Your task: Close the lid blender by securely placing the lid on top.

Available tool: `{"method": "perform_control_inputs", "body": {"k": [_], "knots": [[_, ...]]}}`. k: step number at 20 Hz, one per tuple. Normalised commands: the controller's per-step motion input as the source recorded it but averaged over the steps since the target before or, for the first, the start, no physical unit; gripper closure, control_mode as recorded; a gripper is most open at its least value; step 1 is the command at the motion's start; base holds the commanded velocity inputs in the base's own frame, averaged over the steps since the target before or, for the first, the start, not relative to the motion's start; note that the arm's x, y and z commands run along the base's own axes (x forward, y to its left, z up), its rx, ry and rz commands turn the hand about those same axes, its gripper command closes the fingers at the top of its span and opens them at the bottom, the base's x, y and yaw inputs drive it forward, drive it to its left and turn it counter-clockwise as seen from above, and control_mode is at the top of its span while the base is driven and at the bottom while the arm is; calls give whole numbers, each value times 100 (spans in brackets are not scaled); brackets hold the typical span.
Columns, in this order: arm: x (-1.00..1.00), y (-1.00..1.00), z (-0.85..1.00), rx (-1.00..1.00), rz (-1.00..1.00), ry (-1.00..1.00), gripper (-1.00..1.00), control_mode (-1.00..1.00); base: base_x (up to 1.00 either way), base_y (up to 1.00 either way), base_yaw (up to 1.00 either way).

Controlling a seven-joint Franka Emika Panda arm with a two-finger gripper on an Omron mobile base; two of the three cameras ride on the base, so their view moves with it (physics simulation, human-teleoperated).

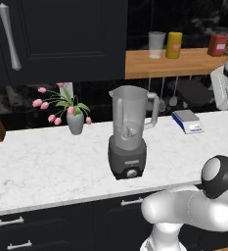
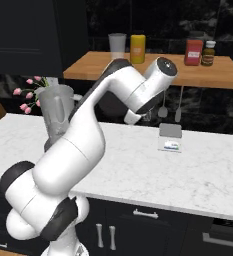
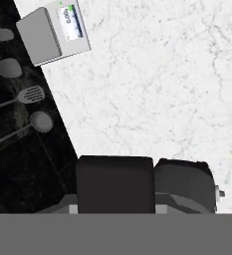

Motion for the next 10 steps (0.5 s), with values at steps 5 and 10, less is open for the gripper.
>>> {"method": "perform_control_inputs", "body": {"k": [5,10], "knots": [[-2,81,95,14,6,-3,100,-100,0,0,0],[25,93,38,4,7,5,100,-100,0,0,0]]}}
